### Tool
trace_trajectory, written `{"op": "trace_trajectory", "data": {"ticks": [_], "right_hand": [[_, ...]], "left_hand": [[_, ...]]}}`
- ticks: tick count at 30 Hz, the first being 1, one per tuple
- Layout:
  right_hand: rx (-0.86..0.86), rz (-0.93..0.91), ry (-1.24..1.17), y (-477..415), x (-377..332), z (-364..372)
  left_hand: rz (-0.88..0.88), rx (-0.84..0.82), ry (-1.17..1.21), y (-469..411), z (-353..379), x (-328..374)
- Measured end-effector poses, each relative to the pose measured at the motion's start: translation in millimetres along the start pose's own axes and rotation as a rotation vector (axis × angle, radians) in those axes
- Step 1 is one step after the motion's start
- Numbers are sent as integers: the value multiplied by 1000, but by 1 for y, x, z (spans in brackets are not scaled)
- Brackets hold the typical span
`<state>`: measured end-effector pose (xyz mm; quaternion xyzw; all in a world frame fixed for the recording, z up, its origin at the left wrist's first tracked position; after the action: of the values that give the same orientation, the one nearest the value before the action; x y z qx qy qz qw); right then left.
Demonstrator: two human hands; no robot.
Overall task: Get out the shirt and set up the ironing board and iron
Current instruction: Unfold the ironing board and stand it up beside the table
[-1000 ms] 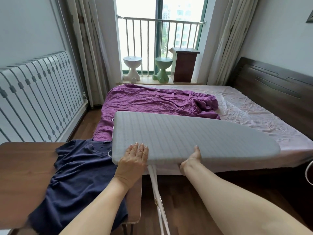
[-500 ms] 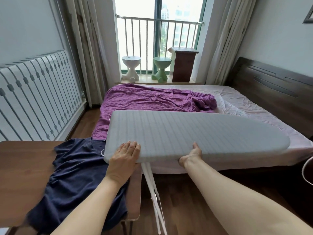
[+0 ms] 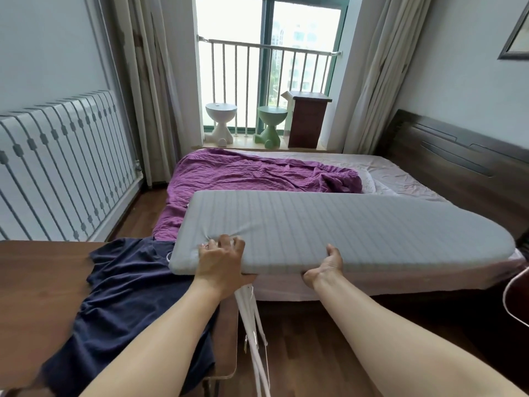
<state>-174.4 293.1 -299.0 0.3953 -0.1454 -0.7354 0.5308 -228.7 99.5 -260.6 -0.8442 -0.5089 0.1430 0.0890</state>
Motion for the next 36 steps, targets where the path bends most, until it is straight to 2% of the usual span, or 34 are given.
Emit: {"op": "trace_trajectory", "data": {"ticks": [6,16,23,27,31,36], "right_hand": [[-48,-116,63,-7,-28,-21],[26,61,-59,-25,-34,-10],[-5,182,-48,-30,-41,-7],[-32,177,2,-27,-45,-8],[-64,154,14,-31,-42,-13],[-215,50,117,-45,-47,-28]], "left_hand": [[36,24,-51,9,5,5],[0,25,-35,1,5,6],[-89,16,-20,-3,2,8],[-131,-25,-10,-3,1,11],[-146,1,-18,2,1,12],[-121,79,-69,5,13,8]]}}
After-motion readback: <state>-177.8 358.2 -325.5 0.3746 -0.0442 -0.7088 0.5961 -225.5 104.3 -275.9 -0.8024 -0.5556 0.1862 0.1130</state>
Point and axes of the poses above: each hand's wrist, its own y-axis away from the middle knuckle, its own z-axis out of the palm, x = y × z, the point moved 6 cm from there along -y, towards the middle knuckle, and after that the axes turned 1 degree about -x, right-handed, at the moved point
